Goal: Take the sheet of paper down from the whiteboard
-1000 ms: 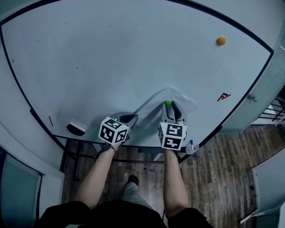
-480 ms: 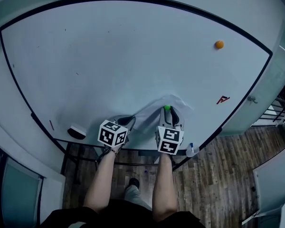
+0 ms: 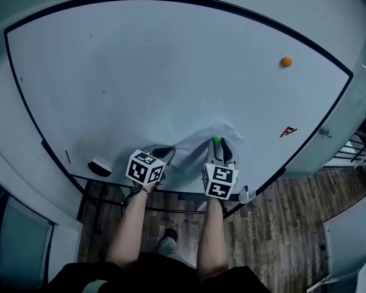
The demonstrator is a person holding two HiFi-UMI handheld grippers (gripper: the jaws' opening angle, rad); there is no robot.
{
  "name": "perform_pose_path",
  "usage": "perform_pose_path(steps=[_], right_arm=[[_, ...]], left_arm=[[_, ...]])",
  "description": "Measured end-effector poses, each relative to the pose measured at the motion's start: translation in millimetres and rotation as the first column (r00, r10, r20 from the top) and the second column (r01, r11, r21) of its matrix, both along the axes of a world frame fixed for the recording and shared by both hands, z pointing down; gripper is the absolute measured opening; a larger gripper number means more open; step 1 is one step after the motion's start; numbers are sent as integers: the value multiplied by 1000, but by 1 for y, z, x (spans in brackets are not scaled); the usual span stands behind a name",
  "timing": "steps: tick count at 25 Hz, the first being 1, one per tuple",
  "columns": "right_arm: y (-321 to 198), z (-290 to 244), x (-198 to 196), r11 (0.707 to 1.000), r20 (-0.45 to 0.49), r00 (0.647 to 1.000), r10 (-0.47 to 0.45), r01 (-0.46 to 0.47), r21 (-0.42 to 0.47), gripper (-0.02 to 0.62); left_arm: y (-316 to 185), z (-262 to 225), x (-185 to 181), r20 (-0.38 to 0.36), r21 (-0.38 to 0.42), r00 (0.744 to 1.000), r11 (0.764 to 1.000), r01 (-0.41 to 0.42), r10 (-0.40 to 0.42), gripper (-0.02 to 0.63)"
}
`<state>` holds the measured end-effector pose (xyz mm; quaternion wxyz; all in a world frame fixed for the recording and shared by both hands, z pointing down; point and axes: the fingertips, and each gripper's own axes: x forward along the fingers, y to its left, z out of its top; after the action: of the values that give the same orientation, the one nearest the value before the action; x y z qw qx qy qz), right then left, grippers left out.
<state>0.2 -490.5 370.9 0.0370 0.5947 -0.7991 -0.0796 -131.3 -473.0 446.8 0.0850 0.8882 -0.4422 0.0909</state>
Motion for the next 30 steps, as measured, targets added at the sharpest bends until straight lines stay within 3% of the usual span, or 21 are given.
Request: perform_pose_path(steps=[30], right_arm=[[-1,10,11,1000,-24,999,-22,22,-17,132]], left_arm=[[6,1,-6,-33,-12,999,999,32,-33,20]])
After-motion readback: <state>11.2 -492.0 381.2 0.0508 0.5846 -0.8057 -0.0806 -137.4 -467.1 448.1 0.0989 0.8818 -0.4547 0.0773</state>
